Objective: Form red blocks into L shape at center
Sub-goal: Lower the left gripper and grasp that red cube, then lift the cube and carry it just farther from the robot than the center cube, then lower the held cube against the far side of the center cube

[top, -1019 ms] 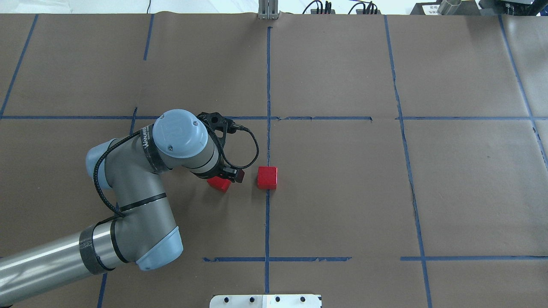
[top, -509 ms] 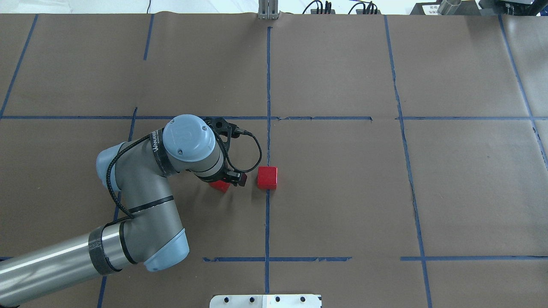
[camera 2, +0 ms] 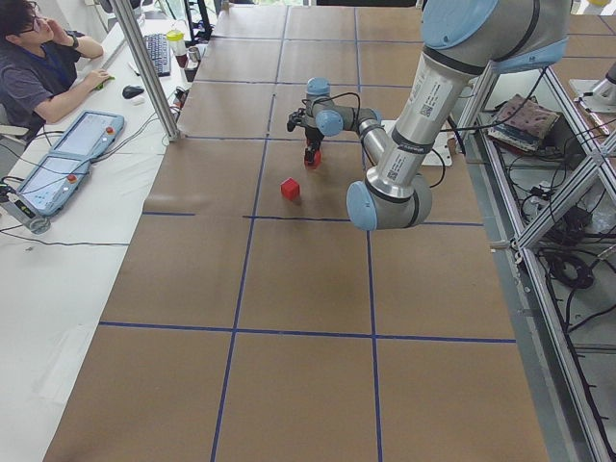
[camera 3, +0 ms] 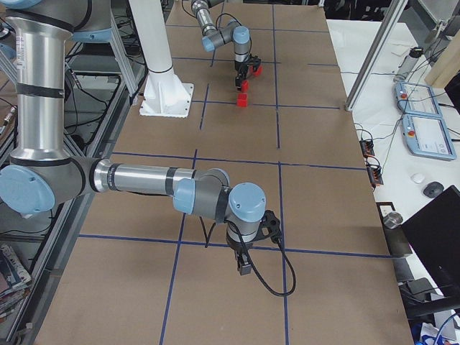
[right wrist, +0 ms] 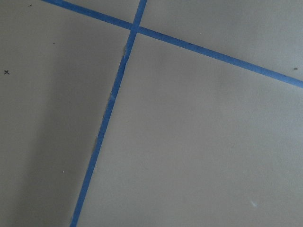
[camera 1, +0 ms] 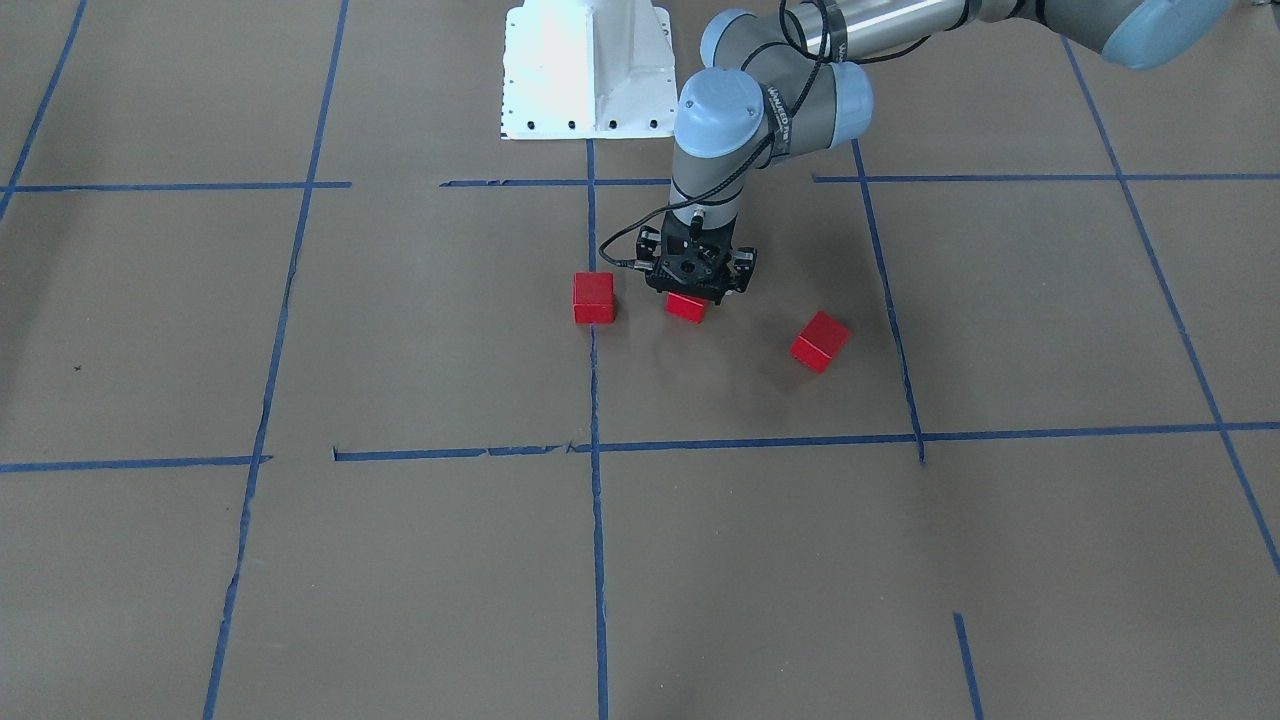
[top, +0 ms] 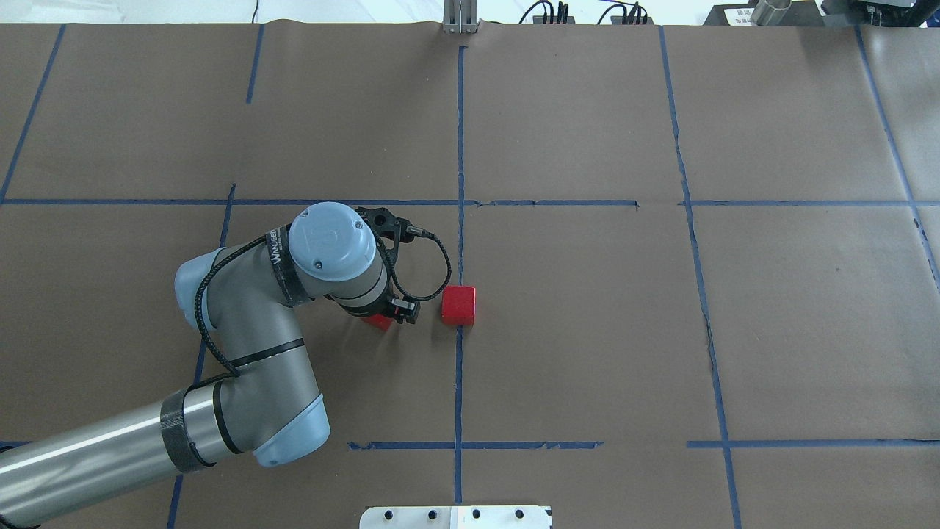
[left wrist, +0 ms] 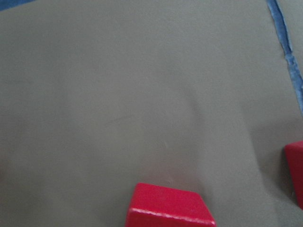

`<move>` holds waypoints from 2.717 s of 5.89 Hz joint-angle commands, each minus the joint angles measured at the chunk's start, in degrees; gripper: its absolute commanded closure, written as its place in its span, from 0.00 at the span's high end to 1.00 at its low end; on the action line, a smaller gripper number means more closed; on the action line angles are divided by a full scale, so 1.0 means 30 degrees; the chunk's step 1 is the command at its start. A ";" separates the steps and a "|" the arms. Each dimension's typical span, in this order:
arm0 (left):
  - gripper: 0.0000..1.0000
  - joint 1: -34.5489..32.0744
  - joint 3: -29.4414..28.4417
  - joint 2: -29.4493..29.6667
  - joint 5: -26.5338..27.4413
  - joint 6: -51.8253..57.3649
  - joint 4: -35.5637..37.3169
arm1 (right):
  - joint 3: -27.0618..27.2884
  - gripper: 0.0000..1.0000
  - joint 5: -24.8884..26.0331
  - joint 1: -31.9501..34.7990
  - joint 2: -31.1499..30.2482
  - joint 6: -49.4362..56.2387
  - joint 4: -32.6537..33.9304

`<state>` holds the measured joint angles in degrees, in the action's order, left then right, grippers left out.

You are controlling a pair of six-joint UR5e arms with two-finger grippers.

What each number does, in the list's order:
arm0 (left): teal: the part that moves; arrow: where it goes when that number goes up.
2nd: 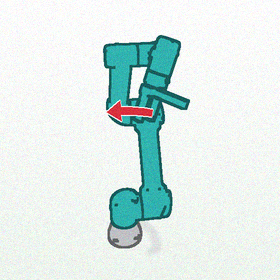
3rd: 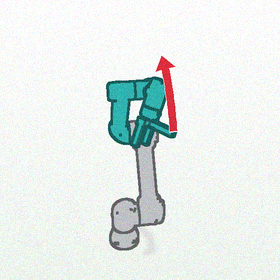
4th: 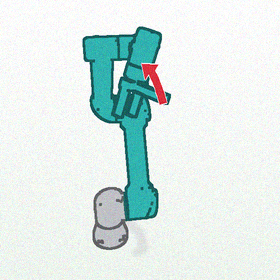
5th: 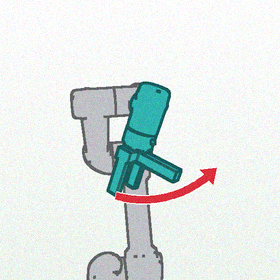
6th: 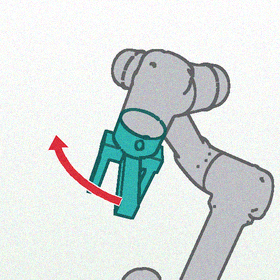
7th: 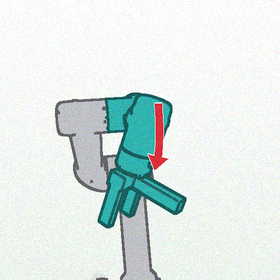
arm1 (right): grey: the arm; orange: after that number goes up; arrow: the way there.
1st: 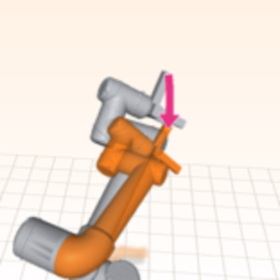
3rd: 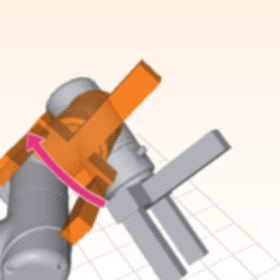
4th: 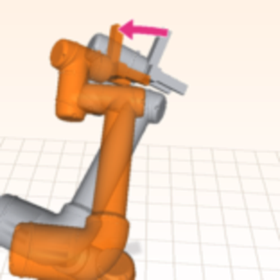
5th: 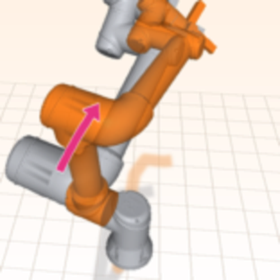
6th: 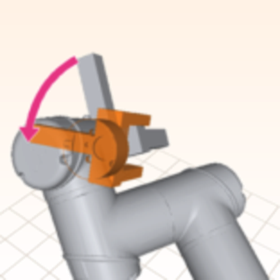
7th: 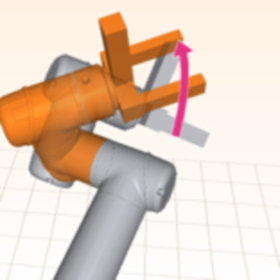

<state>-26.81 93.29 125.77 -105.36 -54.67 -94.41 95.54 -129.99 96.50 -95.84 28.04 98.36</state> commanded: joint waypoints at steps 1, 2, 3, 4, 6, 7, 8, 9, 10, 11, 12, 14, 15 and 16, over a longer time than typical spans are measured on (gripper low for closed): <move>0.28 -0.0200 0.0073 0.0232 -0.0036 -0.0116 0.0092 | 0.0001 1.00 0.0000 0.0000 -0.0017 0.0000 -0.0002; 0.24 -0.1537 0.0161 0.0466 -0.0878 -0.0146 0.0325 | 0.0001 1.00 -0.0029 0.0000 -0.0046 0.0000 -0.0002; 0.23 -0.2362 0.0104 0.0671 -0.2278 -0.0523 0.1401 | 0.0088 1.00 -0.0029 0.0000 -0.0162 0.0029 -0.0002; 0.21 -0.2573 -0.0709 0.1833 -0.2292 -0.1600 0.2136 | 0.0118 1.00 -0.0029 0.0000 -0.0192 0.0030 -0.0002; 0.21 -0.2575 -0.5175 0.5545 -0.2292 -0.3246 0.1793 | 0.0118 1.00 -0.0029 0.0000 -0.0192 0.0030 -0.0002; 0.21 -0.2401 -0.6737 0.6581 -0.2321 -0.4006 0.1183 | 0.0118 1.00 -0.0029 0.0000 -0.0192 0.0030 -0.0002; 0.21 -0.2023 -0.7187 0.6736 -0.2293 -0.4477 0.0539 | 0.0118 1.00 0.0000 0.0000 -0.0192 0.0030 -0.0002; 0.21 -0.1642 -0.7192 0.6825 -0.2263 -0.4598 0.0533 | 0.0118 1.00 0.0000 0.0000 -0.0192 0.0030 -0.0002; 0.21 -0.1290 -0.7192 0.6855 -0.2205 -0.4744 0.0503 | 0.0118 1.00 0.0000 0.0000 -0.0192 0.0030 -0.0002; 0.22 -0.1228 -0.7192 0.6913 -0.2204 -0.4775 0.0503 | 0.0118 1.00 0.0000 0.0000 -0.0192 0.0030 -0.0002; 0.22 -0.1199 -0.7221 0.6884 -0.2204 -0.4804 0.0503 | 0.0147 1.00 0.0000 0.0000 -0.0192 0.0030 -0.0002; 0.22 -0.1083 -0.7221 0.6797 -0.2175 -0.4775 0.0503 | 0.0118 1.00 0.0000 0.0000 -0.0192 0.0030 -0.0002; 0.22 -0.1052 -0.7221 0.6767 -0.2175 -0.4804 0.0387 | 0.0118 1.00 0.0000 0.0000 -0.0192 0.0030 -0.0002; 0.23 -0.0936 -0.7221 0.6738 -0.1943 -0.4805 0.0154 | 0.0118 1.00 0.0000 0.0000 -0.0192 0.0030 -0.0002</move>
<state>-29.90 71.63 146.07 -111.65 -69.06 -93.41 95.90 -129.99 96.50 -96.41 28.12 98.35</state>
